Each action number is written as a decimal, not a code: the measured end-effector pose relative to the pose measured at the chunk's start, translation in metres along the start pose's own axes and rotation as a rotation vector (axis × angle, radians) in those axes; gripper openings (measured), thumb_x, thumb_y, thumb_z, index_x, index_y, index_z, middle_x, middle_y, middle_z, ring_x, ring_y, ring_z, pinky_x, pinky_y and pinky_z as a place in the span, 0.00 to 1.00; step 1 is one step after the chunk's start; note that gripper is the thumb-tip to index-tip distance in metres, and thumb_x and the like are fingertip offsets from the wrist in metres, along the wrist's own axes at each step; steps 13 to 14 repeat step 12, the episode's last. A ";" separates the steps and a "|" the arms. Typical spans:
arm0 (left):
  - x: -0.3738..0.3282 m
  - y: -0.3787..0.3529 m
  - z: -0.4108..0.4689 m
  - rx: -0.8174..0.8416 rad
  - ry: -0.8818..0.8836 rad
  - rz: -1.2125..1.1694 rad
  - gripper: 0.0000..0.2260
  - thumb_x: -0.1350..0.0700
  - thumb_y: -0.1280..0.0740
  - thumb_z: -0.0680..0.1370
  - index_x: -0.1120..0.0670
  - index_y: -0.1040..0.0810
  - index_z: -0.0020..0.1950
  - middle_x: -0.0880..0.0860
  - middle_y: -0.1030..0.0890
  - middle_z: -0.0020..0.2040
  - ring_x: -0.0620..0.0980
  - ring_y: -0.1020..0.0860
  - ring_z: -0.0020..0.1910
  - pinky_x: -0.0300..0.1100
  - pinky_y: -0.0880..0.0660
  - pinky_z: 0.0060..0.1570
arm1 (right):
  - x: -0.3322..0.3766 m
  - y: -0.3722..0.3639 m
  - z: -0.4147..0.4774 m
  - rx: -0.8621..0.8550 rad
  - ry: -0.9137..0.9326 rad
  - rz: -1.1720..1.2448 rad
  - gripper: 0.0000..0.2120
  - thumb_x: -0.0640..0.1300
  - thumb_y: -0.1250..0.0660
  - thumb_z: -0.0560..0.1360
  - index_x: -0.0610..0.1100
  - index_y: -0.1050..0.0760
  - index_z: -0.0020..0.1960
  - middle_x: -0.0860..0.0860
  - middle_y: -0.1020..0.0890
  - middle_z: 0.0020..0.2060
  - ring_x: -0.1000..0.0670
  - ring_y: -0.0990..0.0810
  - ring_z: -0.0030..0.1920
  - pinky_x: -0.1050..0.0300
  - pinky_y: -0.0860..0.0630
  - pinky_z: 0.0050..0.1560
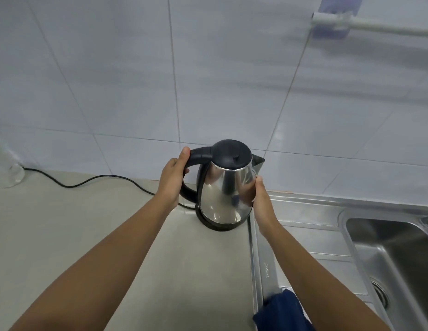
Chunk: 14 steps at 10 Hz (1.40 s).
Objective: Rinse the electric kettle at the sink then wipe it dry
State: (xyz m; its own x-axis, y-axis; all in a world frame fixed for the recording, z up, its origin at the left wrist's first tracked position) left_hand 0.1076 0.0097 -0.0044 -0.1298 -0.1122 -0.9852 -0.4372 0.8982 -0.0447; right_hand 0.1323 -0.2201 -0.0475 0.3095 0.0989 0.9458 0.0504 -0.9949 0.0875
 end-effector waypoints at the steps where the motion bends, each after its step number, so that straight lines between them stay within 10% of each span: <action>1: 0.008 -0.002 0.014 -0.009 0.006 0.021 0.42 0.22 0.38 0.62 0.55 0.22 0.59 0.48 0.19 0.52 0.47 0.22 0.55 0.46 0.30 0.61 | -0.008 -0.002 0.019 0.009 -0.016 0.027 0.19 0.63 0.52 0.83 0.57 0.26 0.55 0.58 0.21 0.49 0.61 0.25 0.51 0.58 0.37 0.59; 7: 0.024 -0.005 0.021 -0.049 0.005 0.118 0.36 0.23 0.40 0.63 0.51 0.23 0.53 0.47 0.20 0.48 0.43 0.22 0.50 0.41 0.31 0.49 | -0.039 -0.005 0.031 -0.022 -0.016 0.032 0.30 0.65 0.54 0.82 0.49 0.29 0.73 0.53 0.23 0.63 0.52 0.27 0.64 0.58 0.35 0.64; 11: 0.020 -0.002 -0.009 -0.072 0.005 0.276 0.28 0.29 0.44 0.75 0.50 0.31 0.62 0.43 0.25 0.51 0.44 0.28 0.50 0.43 0.36 0.52 | -0.034 0.004 0.012 0.017 0.033 -0.093 0.27 0.69 0.56 0.80 0.57 0.23 0.59 0.59 0.19 0.51 0.54 0.24 0.57 0.56 0.34 0.61; 12: 0.036 0.000 -0.049 -0.088 -0.016 0.397 0.19 0.37 0.42 0.79 0.48 0.27 0.62 0.43 0.23 0.51 0.48 0.25 0.51 0.42 0.31 0.48 | -0.030 0.016 -0.002 -0.036 0.111 -0.381 0.27 0.62 0.54 0.83 0.50 0.28 0.70 0.47 0.27 0.72 0.43 0.29 0.71 0.45 0.35 0.70; 14: 0.036 0.000 -0.049 -0.088 -0.016 0.397 0.19 0.37 0.42 0.79 0.48 0.27 0.62 0.43 0.23 0.51 0.48 0.25 0.51 0.42 0.31 0.48 | -0.030 0.016 -0.002 -0.036 0.111 -0.381 0.27 0.62 0.54 0.83 0.50 0.28 0.70 0.47 0.27 0.72 0.43 0.29 0.71 0.45 0.35 0.70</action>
Point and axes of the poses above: each hand's wrist, its own z-axis towards the middle knuckle, its own y-axis out of the back of the hand, x = y × z, the point moved 4 cm from there along z, towards the middle knuckle
